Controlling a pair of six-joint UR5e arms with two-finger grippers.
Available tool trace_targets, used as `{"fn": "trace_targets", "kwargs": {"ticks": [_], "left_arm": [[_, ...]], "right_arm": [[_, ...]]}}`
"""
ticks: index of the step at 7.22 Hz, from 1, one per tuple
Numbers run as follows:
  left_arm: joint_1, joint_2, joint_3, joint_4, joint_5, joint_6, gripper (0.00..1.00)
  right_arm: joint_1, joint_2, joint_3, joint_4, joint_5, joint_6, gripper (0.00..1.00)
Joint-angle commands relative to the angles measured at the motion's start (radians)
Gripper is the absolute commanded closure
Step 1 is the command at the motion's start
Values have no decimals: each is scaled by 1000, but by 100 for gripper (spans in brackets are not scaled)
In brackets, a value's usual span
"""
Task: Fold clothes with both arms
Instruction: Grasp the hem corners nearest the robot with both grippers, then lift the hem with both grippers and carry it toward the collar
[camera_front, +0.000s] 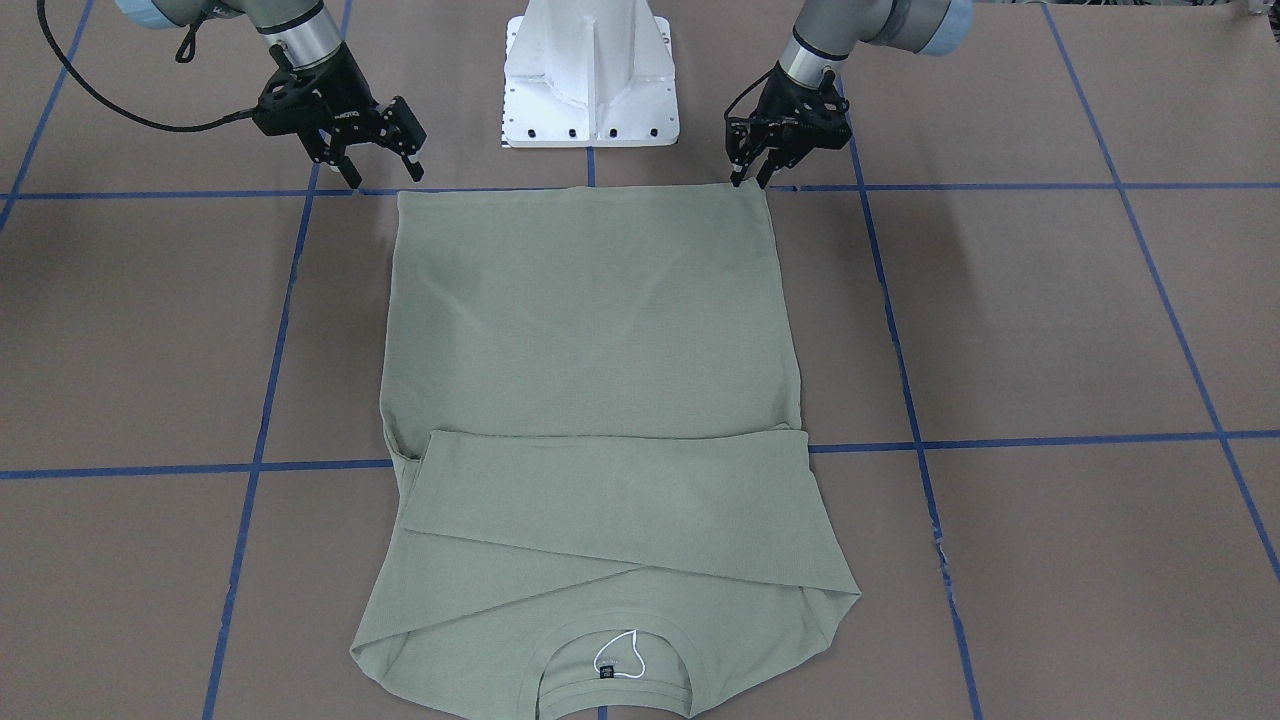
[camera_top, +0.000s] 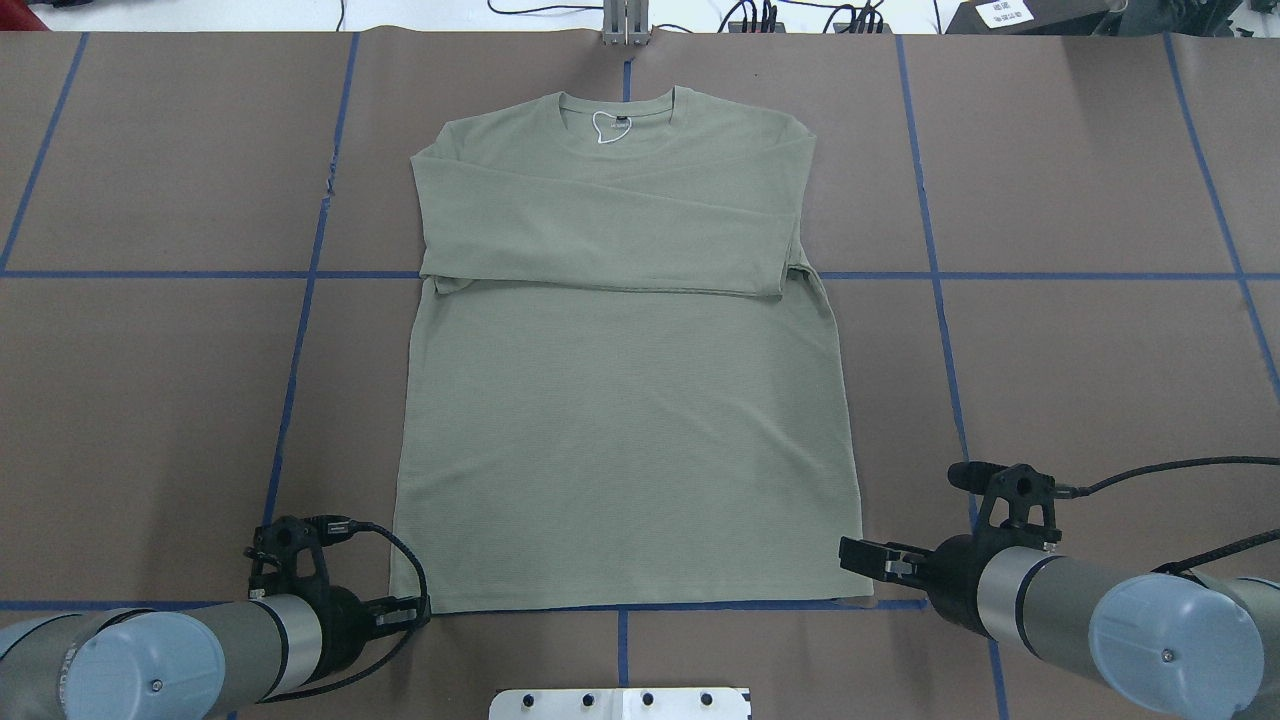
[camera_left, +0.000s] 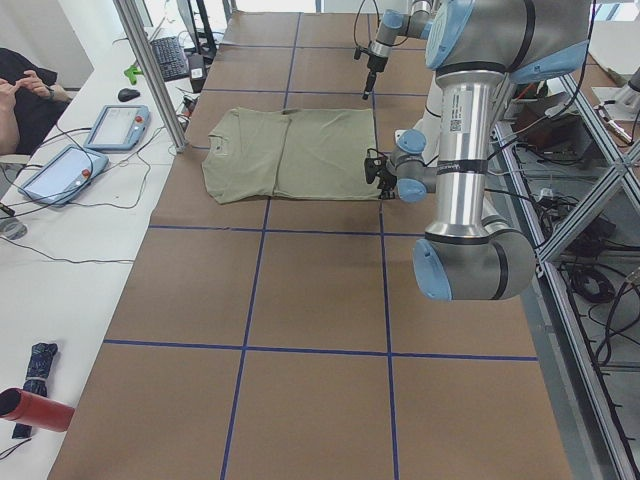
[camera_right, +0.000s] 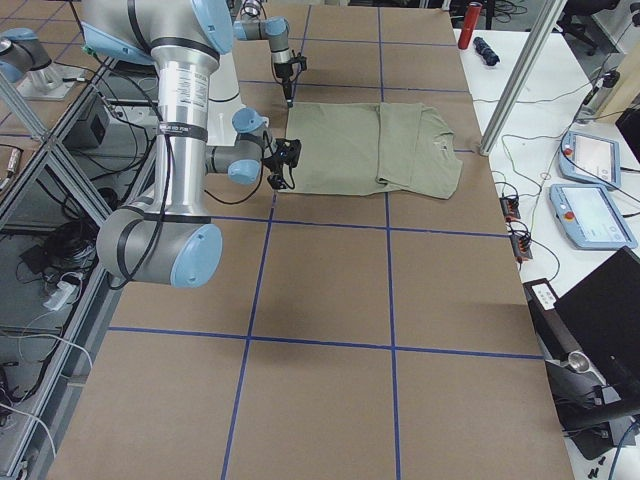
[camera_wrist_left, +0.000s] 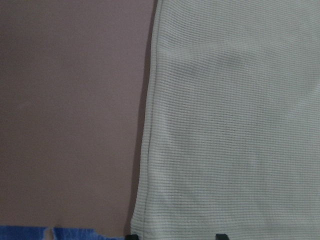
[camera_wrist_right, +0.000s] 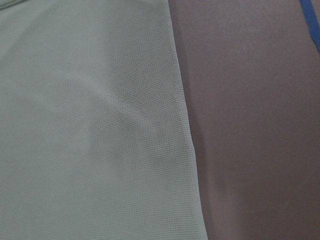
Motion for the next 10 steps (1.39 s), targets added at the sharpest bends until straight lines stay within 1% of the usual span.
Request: {"fn": "trace_targets", "kwargs": {"ticks": [1, 3, 5, 6, 7, 8, 9, 10], "left_arm": [[0, 2, -2, 0, 2, 0, 100], [-5, 2, -13, 0, 0, 2, 100], [-12, 2, -39, 2, -8, 34, 100], [-12, 2, -46, 0, -8, 34, 100], [-12, 0, -48, 0, -9, 34, 100], [-14, -1, -48, -1, -9, 32, 100], [-14, -6, -62, -1, -8, 32, 100], [-15, -5, -83, -1, -6, 32, 100]], "right_arm": [[-7, 0, -7, 0, -12, 2, 0], [-31, 0, -8, -2, -48, 46, 0], [-36, -6, -13, -20, -62, 92, 0], [-38, -2, -14, -53, -66, 150, 0], [-38, -2, -14, -60, -88, 214, 2], [-41, 3, -25, -61, -90, 265, 6], [-53, 24, -48, -61, -114, 293, 12], [-74, 61, -72, -61, -134, 302, 22]]}}
